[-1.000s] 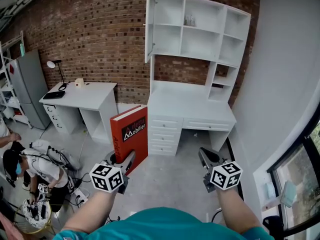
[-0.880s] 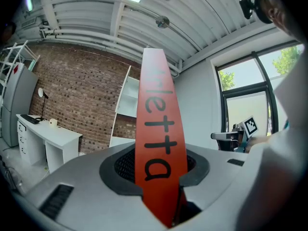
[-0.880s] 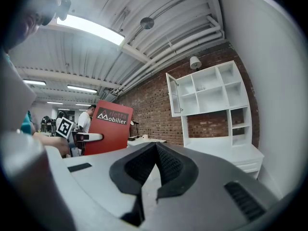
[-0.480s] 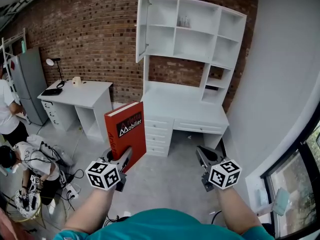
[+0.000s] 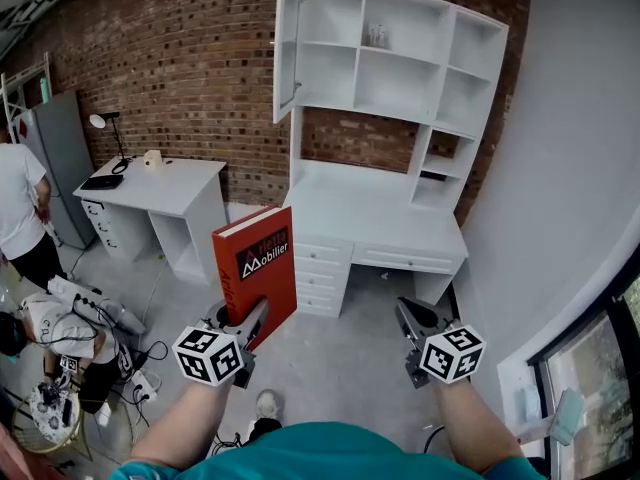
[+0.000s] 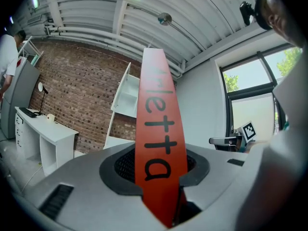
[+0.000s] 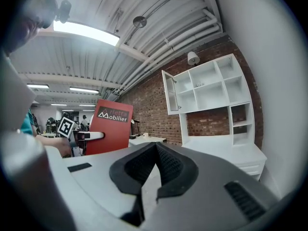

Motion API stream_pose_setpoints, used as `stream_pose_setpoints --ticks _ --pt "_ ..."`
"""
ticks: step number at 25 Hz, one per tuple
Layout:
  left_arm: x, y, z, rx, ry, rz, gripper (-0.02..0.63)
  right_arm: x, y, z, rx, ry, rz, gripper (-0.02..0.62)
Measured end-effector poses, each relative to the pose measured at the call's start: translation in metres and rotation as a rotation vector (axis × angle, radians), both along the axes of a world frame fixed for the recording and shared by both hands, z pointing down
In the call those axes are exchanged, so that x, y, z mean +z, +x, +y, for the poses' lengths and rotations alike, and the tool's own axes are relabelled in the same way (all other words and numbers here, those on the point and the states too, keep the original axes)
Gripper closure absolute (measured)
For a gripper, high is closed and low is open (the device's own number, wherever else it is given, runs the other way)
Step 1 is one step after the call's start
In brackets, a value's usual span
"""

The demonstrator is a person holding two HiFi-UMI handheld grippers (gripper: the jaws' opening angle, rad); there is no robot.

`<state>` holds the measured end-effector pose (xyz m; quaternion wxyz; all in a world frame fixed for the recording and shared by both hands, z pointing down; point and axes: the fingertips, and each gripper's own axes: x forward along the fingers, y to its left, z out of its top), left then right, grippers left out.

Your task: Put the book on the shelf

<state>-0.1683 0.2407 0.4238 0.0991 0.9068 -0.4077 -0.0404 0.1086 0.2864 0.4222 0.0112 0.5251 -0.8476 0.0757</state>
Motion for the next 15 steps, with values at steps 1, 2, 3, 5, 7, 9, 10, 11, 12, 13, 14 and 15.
stream_pose_setpoints --ticks 1,2,3,5,7,9,10,11,12,13,14,15 --pt "0.004 -0.001 -0.011 0.007 0.003 0.0 0.44 0.003 -0.002 -0.011 0.003 0.001 0.001 0.574" --pt "0.006 -0.002 -0.025 0.015 0.006 0.001 0.44 0.005 -0.005 -0.023 0.007 0.003 0.003 0.574" --pt "0.008 -0.004 -0.039 0.024 0.01 0.003 0.44 0.006 -0.007 -0.037 0.012 0.007 0.005 0.575" --pt "0.009 -0.01 -0.072 0.041 0.017 0.006 0.44 0.005 -0.015 -0.067 0.024 0.015 0.007 0.574" --pt "0.011 -0.017 -0.107 0.061 0.019 0.008 0.44 0.005 -0.025 -0.099 0.035 0.022 0.005 0.574" --pt "0.013 -0.022 -0.142 0.085 0.018 0.002 0.44 0.006 -0.037 -0.132 0.046 0.025 0.002 0.575" --pt "0.013 -0.024 -0.16 0.099 0.018 -0.001 0.44 0.005 -0.043 -0.149 0.05 0.029 0.0 0.574" --pt "0.012 -0.026 -0.179 0.113 0.019 -0.005 0.44 0.001 -0.048 -0.168 0.053 0.036 0.0 0.574" --pt "0.01 -0.027 -0.197 0.126 0.021 -0.008 0.44 -0.004 -0.054 -0.186 0.056 0.044 0.0 0.574" --pt "0.007 -0.029 -0.215 0.137 0.023 -0.011 0.44 -0.009 -0.059 -0.204 0.058 0.053 0.0 0.574" --pt "0.004 -0.032 -0.232 0.147 0.024 -0.013 0.44 -0.014 -0.065 -0.222 0.059 0.06 -0.001 0.574" --pt "0.001 -0.035 -0.248 0.156 0.025 -0.014 0.44 -0.019 -0.07 -0.239 0.061 0.065 -0.001 0.574"
